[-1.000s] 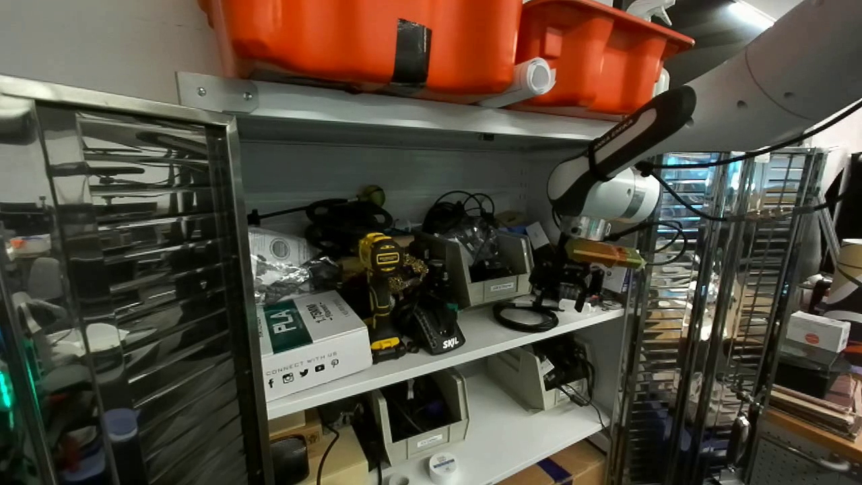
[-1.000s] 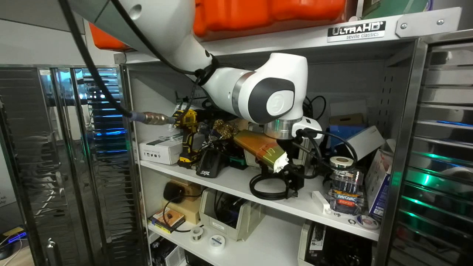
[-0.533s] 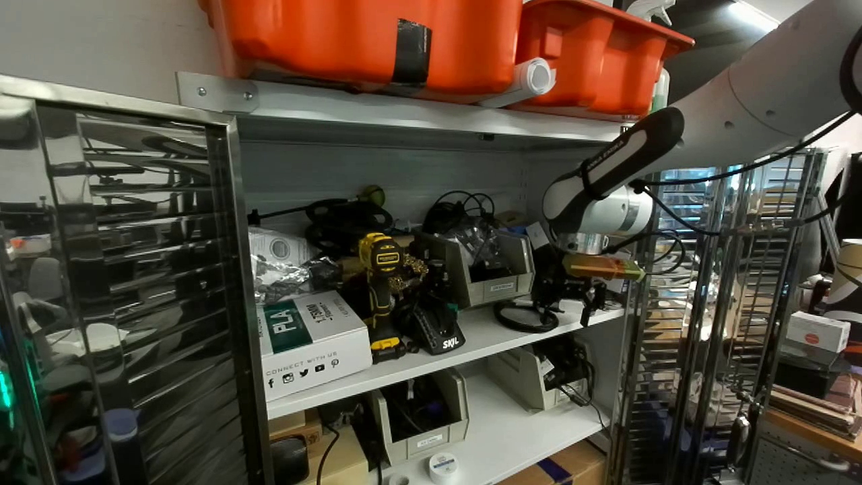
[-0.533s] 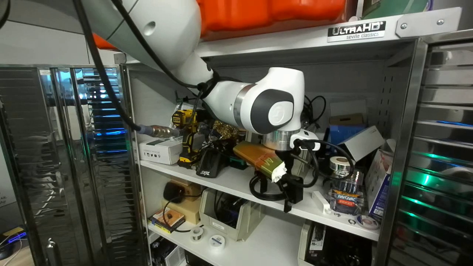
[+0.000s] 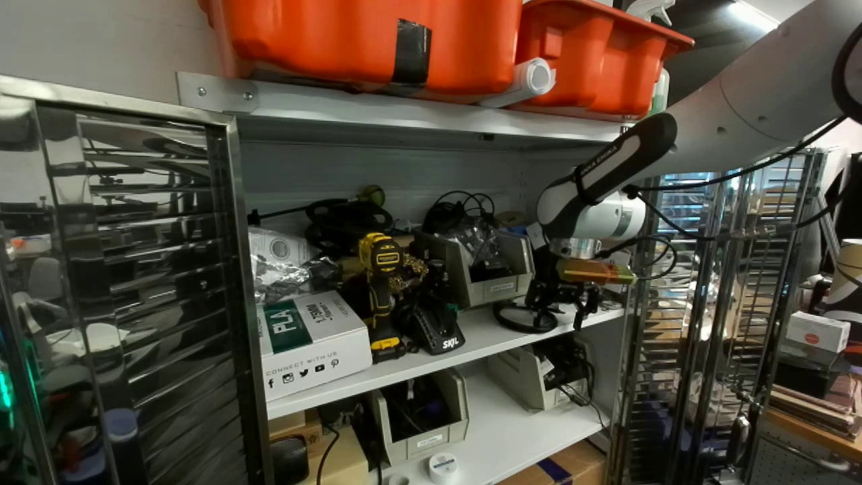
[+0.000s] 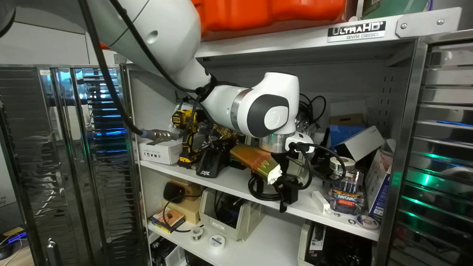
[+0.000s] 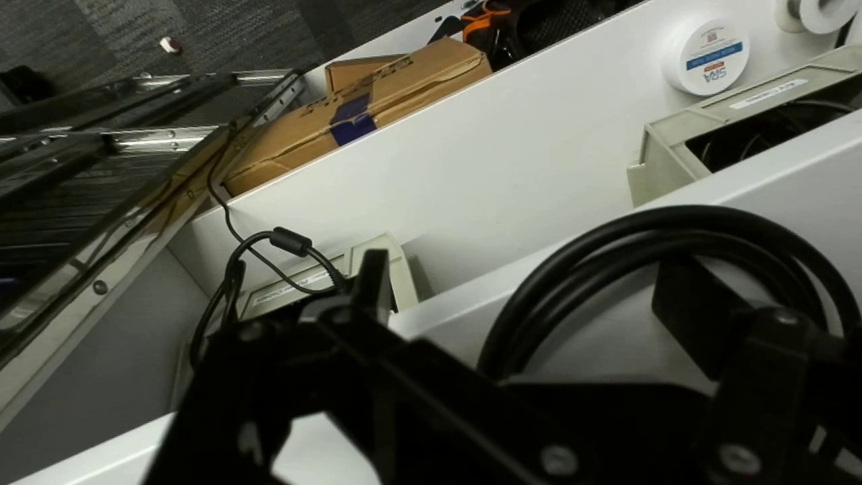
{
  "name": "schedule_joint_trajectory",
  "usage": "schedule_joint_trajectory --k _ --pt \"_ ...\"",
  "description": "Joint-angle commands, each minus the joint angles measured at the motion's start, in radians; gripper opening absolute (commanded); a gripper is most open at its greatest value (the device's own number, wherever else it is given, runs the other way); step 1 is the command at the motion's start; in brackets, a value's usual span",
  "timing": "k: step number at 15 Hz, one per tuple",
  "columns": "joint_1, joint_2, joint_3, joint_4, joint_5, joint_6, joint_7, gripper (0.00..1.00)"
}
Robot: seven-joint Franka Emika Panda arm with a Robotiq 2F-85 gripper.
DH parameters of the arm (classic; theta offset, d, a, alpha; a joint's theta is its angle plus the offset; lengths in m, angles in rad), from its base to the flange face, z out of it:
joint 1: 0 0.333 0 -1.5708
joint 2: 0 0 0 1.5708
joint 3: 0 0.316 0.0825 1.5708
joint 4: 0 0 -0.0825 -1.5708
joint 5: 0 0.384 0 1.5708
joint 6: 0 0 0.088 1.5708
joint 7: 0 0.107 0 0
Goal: Put the black cable inside the cream coloured box
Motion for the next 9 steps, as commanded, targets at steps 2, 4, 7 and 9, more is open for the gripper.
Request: schedule_joint_trajectory --k 2,4,7,9 --pt "0.004 0.020 0.011 0.031 -0.020 0.039 0.007 0.68" --pt "0.004 0.020 0.013 0.028 -0.019 0.055 0.003 0.51" --pt "0.000 0.007 0.013 0.021 -0.024 0.044 -0.004 0.30" --pt "-0.004 -0.011 0.012 0.009 -0.028 0.026 -0.009 0.18"
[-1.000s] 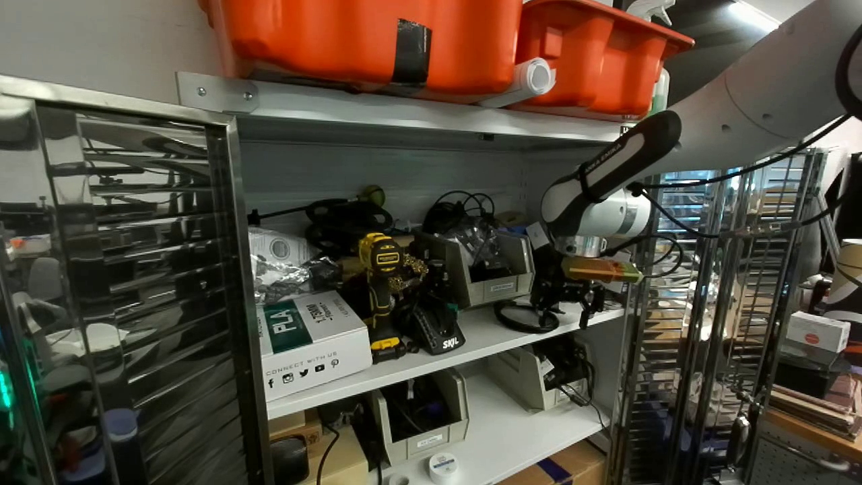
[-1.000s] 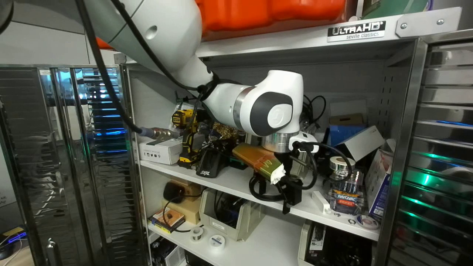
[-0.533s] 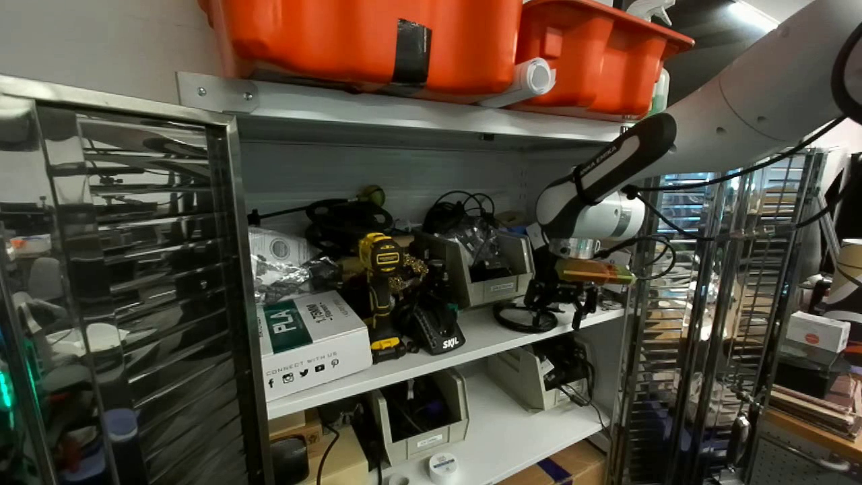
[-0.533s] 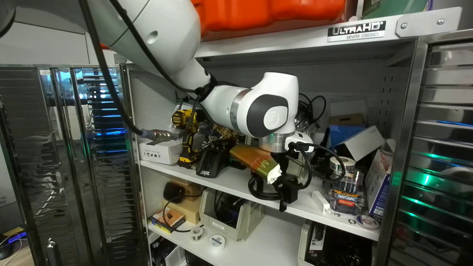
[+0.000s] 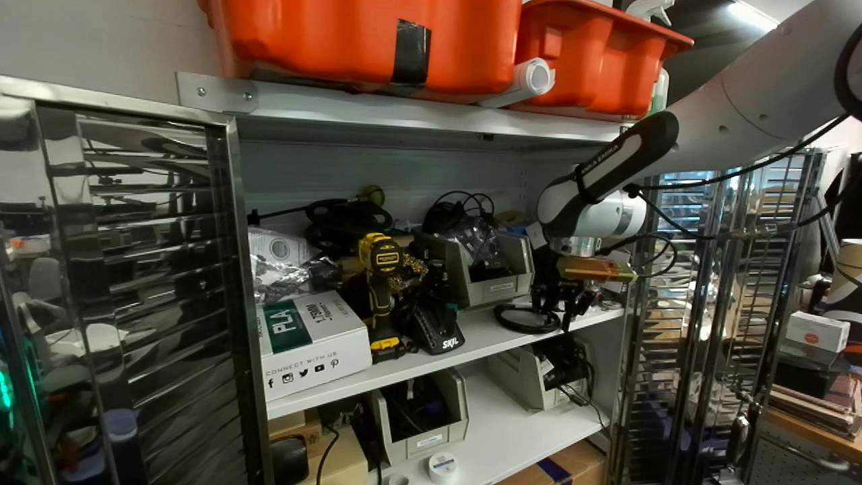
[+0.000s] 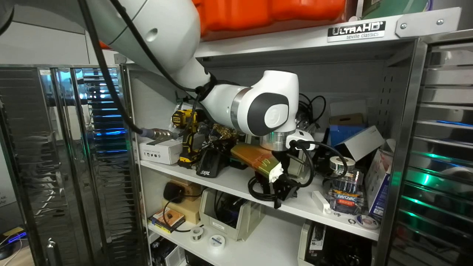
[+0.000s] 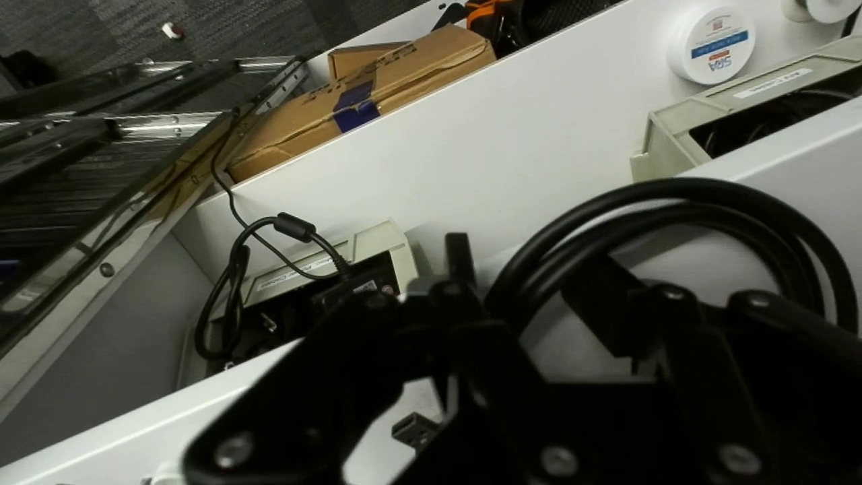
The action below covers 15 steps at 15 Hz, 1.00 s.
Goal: Put the black cable inside the cream coloured box
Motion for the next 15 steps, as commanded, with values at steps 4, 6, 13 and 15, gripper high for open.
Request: schedule_joint_trajectory --k 4,6,13,15 --pt "-0.005 -0.042 0.008 -0.023 -0.032 -0.002 -0.025 0.03" --pt "-0.004 -0.063 0.009 -0.047 -0.045 0.008 -0.044 0.07" --pt "-0.008 -0.254 0.016 -0.228 -0.070 0.118 -0.165 0.07" --pt "-0.015 -0.315 0.015 -0.291 -0.062 0.184 -0.206 0.08"
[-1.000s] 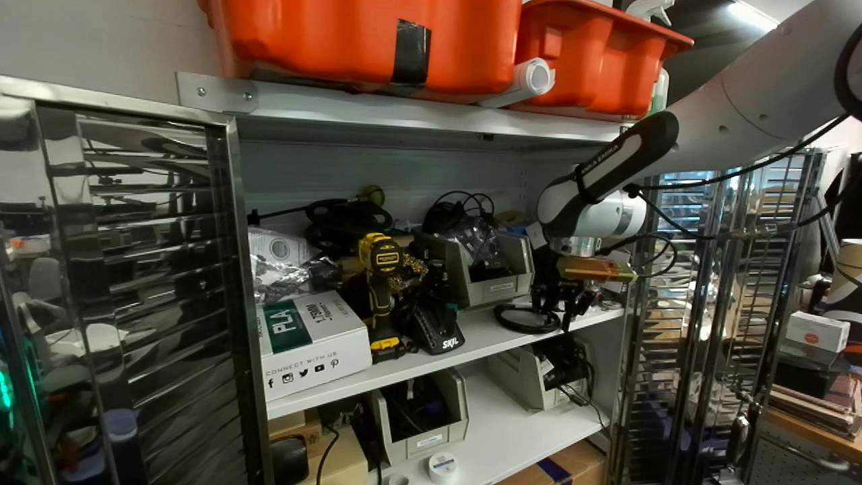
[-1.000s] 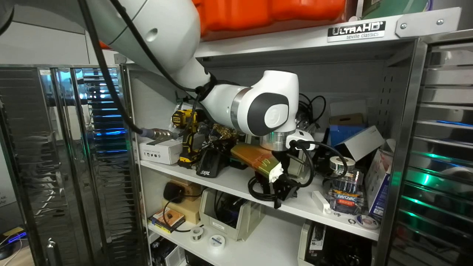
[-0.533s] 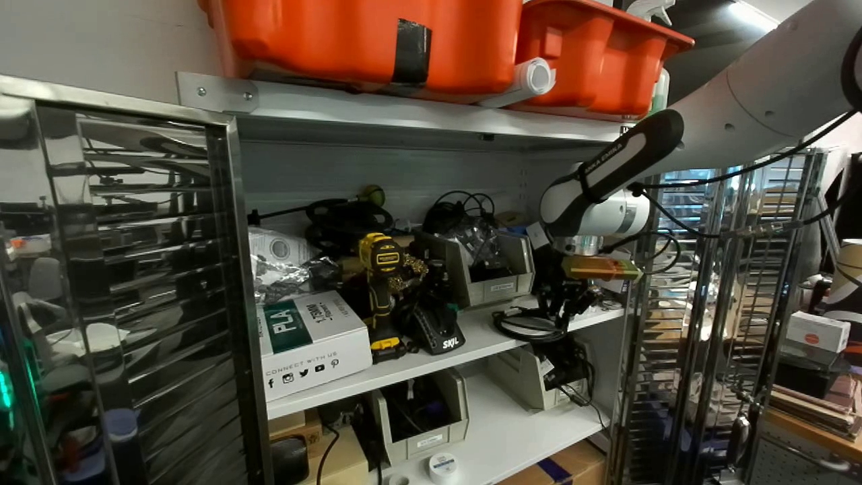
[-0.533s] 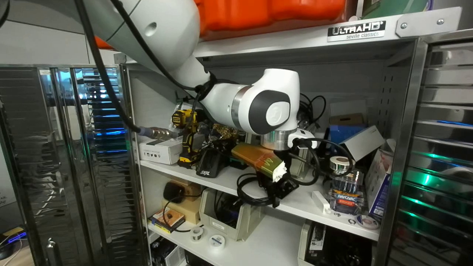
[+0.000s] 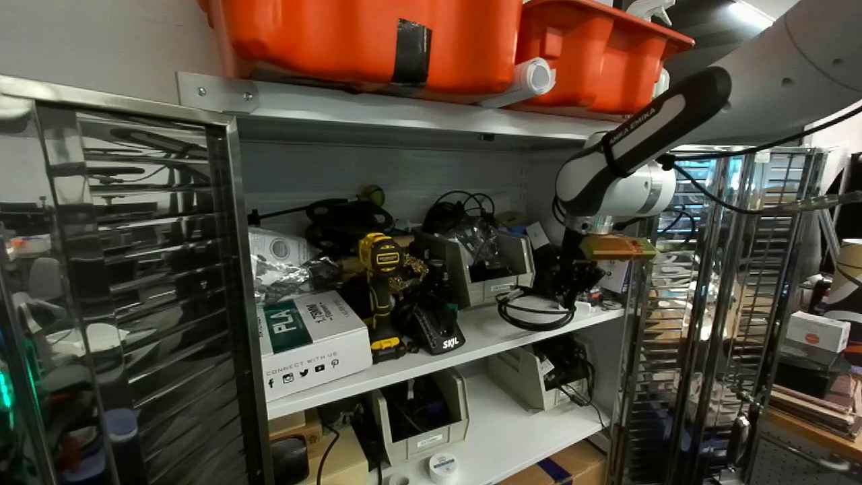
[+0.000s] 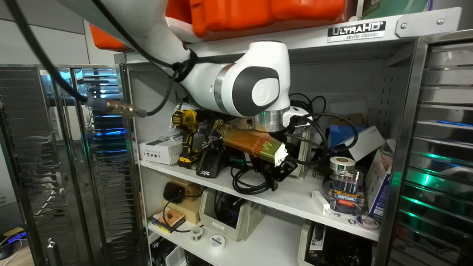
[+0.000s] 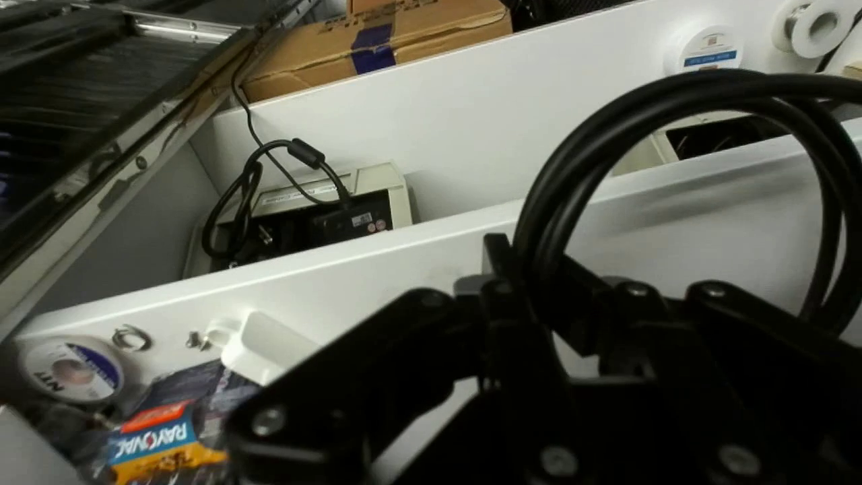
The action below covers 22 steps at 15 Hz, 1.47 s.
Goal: Put the black cable inside the cream coloured box
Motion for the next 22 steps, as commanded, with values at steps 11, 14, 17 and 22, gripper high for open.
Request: schedule_joint_trajectory --k 11,14,17,22 --pt "-0.034 -0.087 0.077 -0.247 0.236 0.748 -0.253 0.05" --pt "-0.061 0.000 0.161 -0.165 0.364 0.859 -0.265 0.06" --pt "-0.070 0.071 0.194 -0.075 0.380 0.913 -0.232 0.06" --pt "-0.067 0.134 0.167 0.033 0.362 0.961 -0.212 0.05"
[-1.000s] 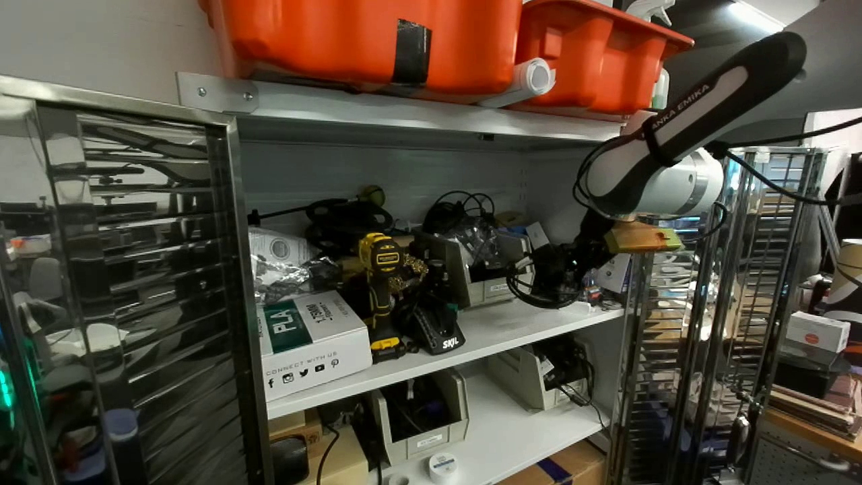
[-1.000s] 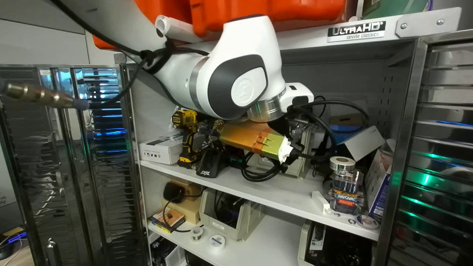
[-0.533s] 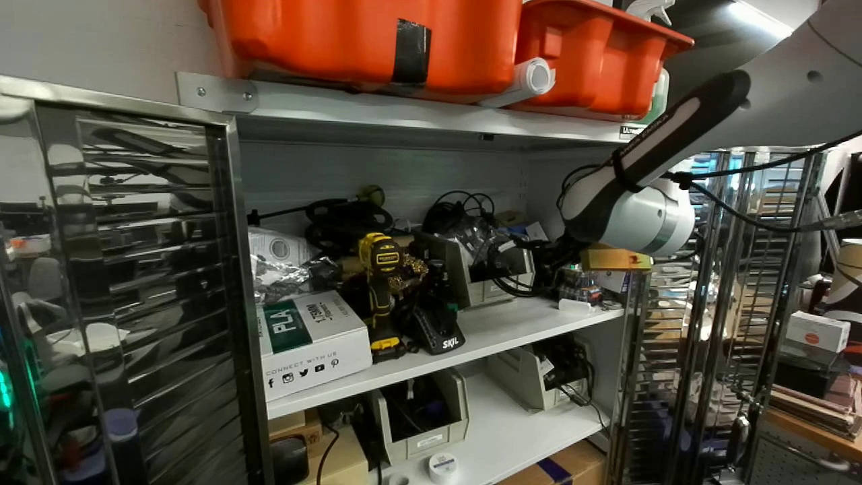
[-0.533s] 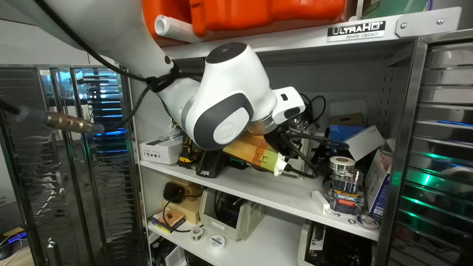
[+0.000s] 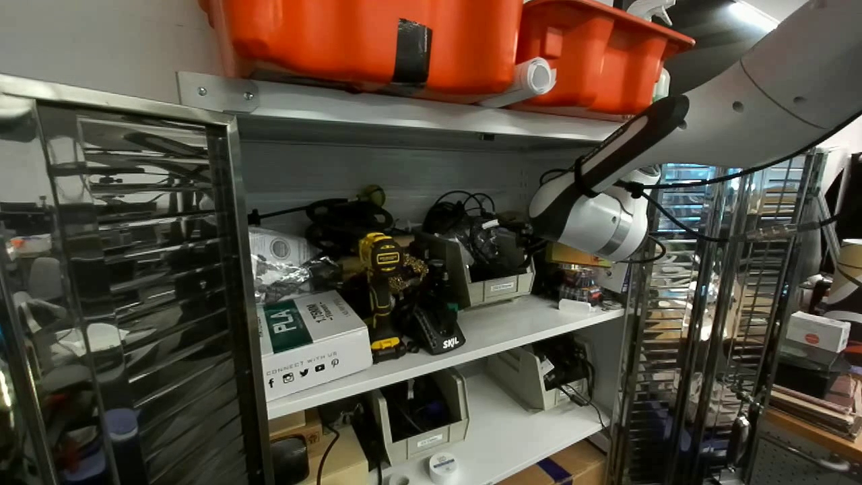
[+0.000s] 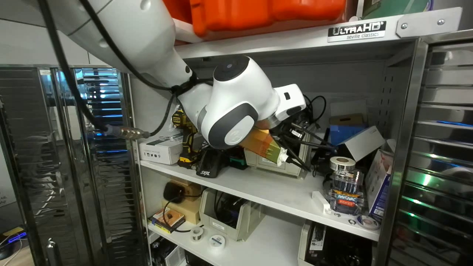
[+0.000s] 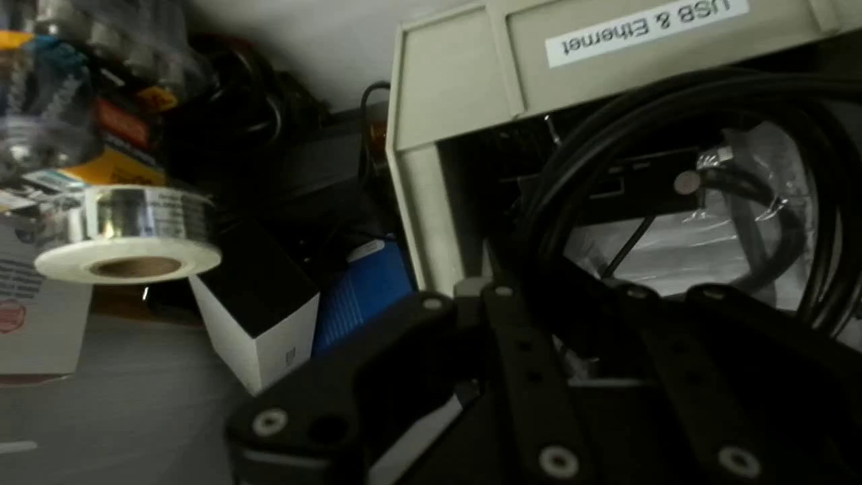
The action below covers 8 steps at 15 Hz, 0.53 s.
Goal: Put the black cable inside the cream coloured box
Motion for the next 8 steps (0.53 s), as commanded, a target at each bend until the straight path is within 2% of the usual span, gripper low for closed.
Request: schedule_joint_trajectory --k 1,8 --pt "-0.021 0.061 0.010 0.113 0.011 0.051 0.016 0.05" --pt "-0.067 0.166 0.077 0.236 0.020 0.044 0.060 0.05"
